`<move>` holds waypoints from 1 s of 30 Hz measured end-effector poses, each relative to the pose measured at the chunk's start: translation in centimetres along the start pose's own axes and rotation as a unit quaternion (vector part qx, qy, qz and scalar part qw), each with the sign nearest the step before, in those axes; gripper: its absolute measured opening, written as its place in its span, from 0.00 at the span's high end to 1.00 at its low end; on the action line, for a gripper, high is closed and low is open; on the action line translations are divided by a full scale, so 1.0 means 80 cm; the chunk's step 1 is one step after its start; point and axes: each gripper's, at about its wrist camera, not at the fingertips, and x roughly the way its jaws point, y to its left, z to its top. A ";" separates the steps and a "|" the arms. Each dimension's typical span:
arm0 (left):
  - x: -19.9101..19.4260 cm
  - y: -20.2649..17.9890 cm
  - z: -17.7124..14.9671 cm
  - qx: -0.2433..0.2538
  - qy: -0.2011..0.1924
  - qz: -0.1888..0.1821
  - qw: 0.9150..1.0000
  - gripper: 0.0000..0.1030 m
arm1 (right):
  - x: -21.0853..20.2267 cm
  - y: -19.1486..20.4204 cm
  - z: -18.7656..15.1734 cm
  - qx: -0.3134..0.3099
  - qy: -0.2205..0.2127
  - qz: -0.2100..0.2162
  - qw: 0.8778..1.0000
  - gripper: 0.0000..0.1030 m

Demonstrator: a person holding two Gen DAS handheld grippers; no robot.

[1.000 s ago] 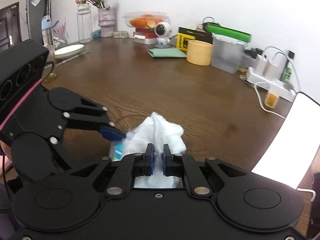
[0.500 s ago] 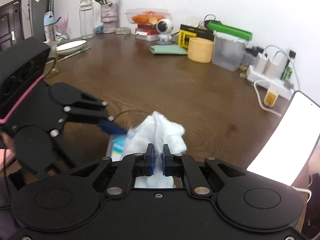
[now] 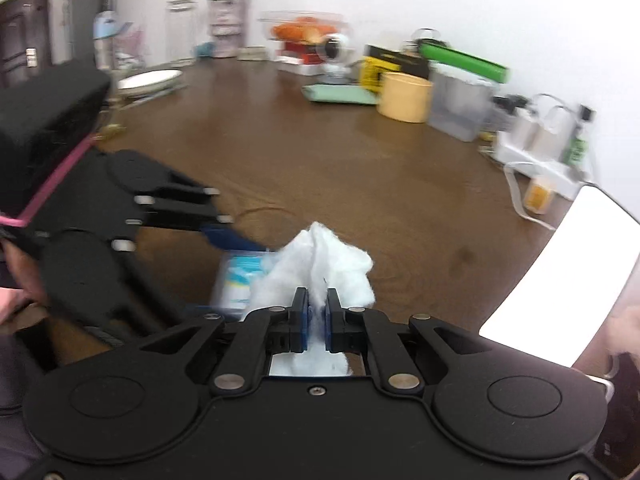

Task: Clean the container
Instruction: 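Wipe the box lid edges with the cotton in the right tool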

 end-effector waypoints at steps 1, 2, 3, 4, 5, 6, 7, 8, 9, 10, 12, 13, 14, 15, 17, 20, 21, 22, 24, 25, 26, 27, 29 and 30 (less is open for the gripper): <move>0.000 -0.001 0.001 -0.003 0.001 0.003 1.000 0.42 | 0.002 0.004 0.001 -0.001 -0.003 0.016 1.000 0.93; 0.000 -0.002 0.001 -0.007 0.002 0.005 1.000 0.42 | 0.004 0.008 0.003 -0.003 -0.007 0.031 0.999 0.93; 0.000 -0.002 0.001 -0.010 0.003 0.008 1.000 0.42 | 0.009 0.009 0.004 -0.004 -0.011 0.033 0.999 0.93; -0.002 -0.002 0.000 -0.012 0.004 0.010 1.000 0.42 | 0.013 0.008 0.006 -0.002 -0.015 0.027 1.000 0.93; -0.003 -0.002 0.000 -0.015 0.003 0.012 1.000 0.42 | 0.018 0.007 0.008 0.001 -0.020 0.021 1.000 0.92; -0.003 -0.003 0.000 -0.016 0.001 0.015 1.000 0.42 | 0.021 0.005 0.009 0.003 -0.023 0.009 1.000 0.92; -0.003 -0.004 -0.001 -0.018 -0.001 0.018 1.000 0.42 | 0.021 0.002 0.009 0.004 -0.024 -0.007 1.000 0.92; -0.004 -0.005 -0.002 -0.020 -0.003 0.021 1.000 0.42 | 0.020 0.000 0.008 0.005 -0.024 -0.018 1.000 0.92; -0.004 -0.006 -0.003 -0.021 -0.005 0.024 0.999 0.42 | 0.019 -0.003 0.007 0.006 -0.024 -0.028 0.999 0.92; -0.004 -0.006 -0.003 -0.022 -0.005 0.025 0.999 0.42 | 0.016 -0.005 0.004 0.009 -0.023 -0.028 0.999 0.92; -0.004 -0.006 -0.003 -0.023 -0.006 0.027 0.999 0.42 | 0.011 -0.006 0.001 0.014 -0.019 -0.019 1.000 0.92; -0.004 -0.005 -0.003 -0.024 -0.006 0.027 0.999 0.42 | 0.009 -0.006 0.001 0.017 -0.018 -0.008 1.000 0.93; -0.004 -0.006 -0.003 -0.025 -0.006 0.027 0.999 0.42 | 0.009 -0.003 0.001 0.019 -0.019 0.008 1.000 0.93; -0.004 -0.008 -0.002 -0.024 -0.005 0.028 0.999 0.42 | 0.008 0.000 0.000 0.021 -0.020 0.024 0.999 0.93; -0.005 -0.008 -0.002 -0.025 -0.005 0.028 0.999 0.42 | 0.015 0.005 0.003 0.014 -0.027 0.023 0.999 0.92; -0.005 -0.009 -0.003 -0.025 -0.005 0.028 0.999 0.42 | 0.023 -0.002 0.008 0.010 -0.031 -0.012 0.999 0.92; -0.003 -0.005 0.001 -0.026 -0.006 0.026 0.999 0.42 | 0.022 -0.004 0.008 0.006 -0.028 -0.031 0.999 0.92; -0.003 -0.005 0.001 -0.026 -0.006 0.026 0.999 0.42 | 0.020 -0.006 0.007 0.001 -0.024 -0.044 0.999 0.92; -0.002 -0.003 0.002 -0.026 -0.006 0.026 0.999 0.42 | 0.014 -0.011 0.003 0.001 -0.019 -0.042 0.999 0.92; -0.001 -0.002 0.003 -0.025 -0.006 0.026 0.999 0.41 | 0.012 -0.011 0.001 0.000 -0.018 -0.037 0.999 0.92; 0.000 -0.002 0.004 -0.025 -0.006 0.027 0.999 0.41 | 0.009 -0.010 -0.001 -0.001 -0.018 -0.032 0.999 0.92; 0.000 -0.001 0.005 -0.025 -0.006 0.027 0.999 0.41 | 0.009 -0.007 -0.001 0.000 -0.019 -0.022 1.000 0.92; 0.001 -0.002 0.005 -0.025 -0.005 0.028 0.999 0.40 | 0.011 0.000 0.000 0.002 -0.023 0.004 1.000 0.92; 0.001 -0.004 0.004 -0.026 -0.005 0.029 0.999 0.40 | 0.014 0.004 0.001 -0.001 -0.026 0.004 1.000 0.92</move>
